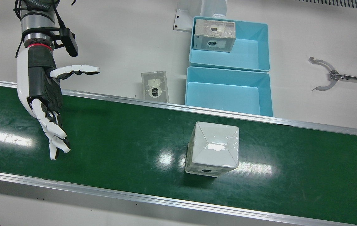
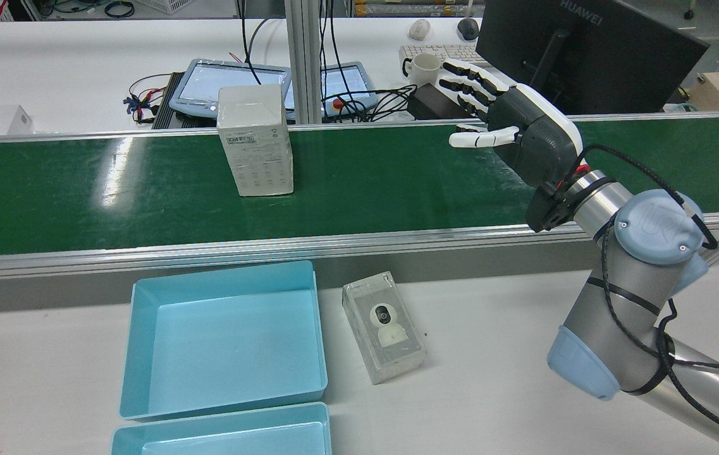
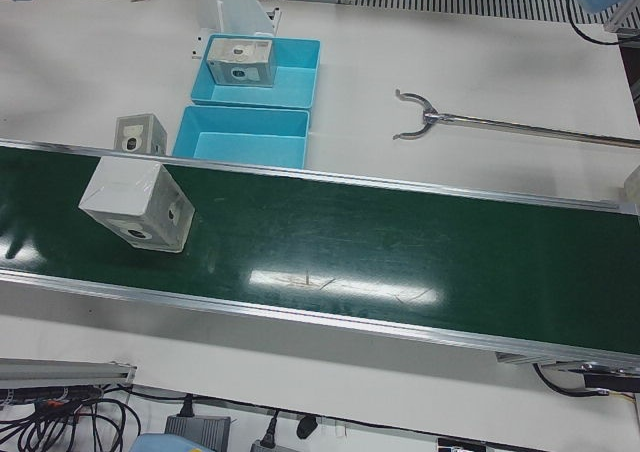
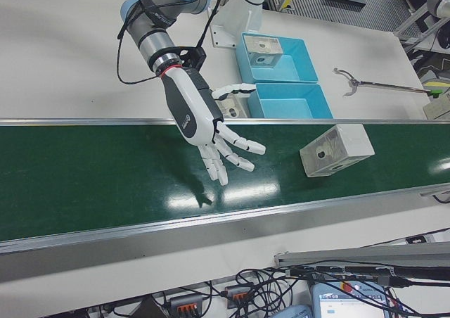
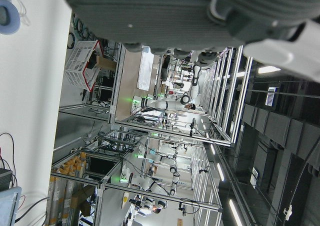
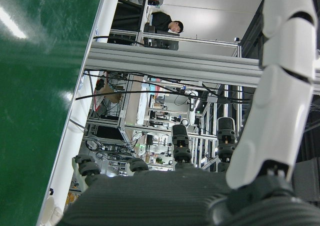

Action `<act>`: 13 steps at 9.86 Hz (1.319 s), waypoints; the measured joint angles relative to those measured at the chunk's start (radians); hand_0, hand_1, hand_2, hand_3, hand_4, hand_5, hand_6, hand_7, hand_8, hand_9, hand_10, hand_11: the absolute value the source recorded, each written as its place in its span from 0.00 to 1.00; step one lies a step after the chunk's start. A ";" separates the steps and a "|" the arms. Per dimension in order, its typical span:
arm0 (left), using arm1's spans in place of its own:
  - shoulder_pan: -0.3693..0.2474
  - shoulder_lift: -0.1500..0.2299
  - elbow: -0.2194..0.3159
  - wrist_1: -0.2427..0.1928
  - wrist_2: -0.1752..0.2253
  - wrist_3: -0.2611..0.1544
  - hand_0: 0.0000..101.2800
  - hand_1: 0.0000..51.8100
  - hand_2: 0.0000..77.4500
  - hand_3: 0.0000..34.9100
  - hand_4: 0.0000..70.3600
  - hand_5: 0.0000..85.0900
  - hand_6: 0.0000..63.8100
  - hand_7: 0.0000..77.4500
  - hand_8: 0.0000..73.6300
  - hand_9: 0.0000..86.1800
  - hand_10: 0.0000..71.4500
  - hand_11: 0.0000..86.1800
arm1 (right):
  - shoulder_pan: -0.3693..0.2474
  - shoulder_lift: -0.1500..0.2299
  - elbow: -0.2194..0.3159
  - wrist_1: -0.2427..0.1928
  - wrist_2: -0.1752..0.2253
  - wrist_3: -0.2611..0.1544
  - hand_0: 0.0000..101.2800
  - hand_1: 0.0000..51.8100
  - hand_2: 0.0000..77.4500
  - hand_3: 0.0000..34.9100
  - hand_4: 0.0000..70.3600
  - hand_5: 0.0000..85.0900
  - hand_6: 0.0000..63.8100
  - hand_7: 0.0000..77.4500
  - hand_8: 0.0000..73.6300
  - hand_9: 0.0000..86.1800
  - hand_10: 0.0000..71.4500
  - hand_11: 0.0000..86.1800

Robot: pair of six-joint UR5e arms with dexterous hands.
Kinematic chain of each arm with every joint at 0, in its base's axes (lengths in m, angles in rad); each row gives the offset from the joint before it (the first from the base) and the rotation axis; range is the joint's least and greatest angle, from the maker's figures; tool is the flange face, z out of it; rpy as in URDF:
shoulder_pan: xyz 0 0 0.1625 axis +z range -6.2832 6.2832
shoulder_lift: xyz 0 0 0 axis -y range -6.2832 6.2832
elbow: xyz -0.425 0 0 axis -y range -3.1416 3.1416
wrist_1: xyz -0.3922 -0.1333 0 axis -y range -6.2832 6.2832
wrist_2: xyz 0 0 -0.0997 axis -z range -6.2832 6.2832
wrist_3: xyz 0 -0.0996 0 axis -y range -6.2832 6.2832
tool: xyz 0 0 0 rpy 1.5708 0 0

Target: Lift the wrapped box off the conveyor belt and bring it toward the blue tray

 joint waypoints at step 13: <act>0.000 0.000 0.000 0.000 0.000 0.000 0.00 0.00 0.01 0.00 0.00 0.01 0.00 0.01 0.01 0.00 0.00 0.00 | -0.013 0.096 -0.130 0.001 0.001 -0.002 0.42 0.19 0.20 0.86 0.21 0.19 0.00 0.22 0.00 0.03 0.07 0.08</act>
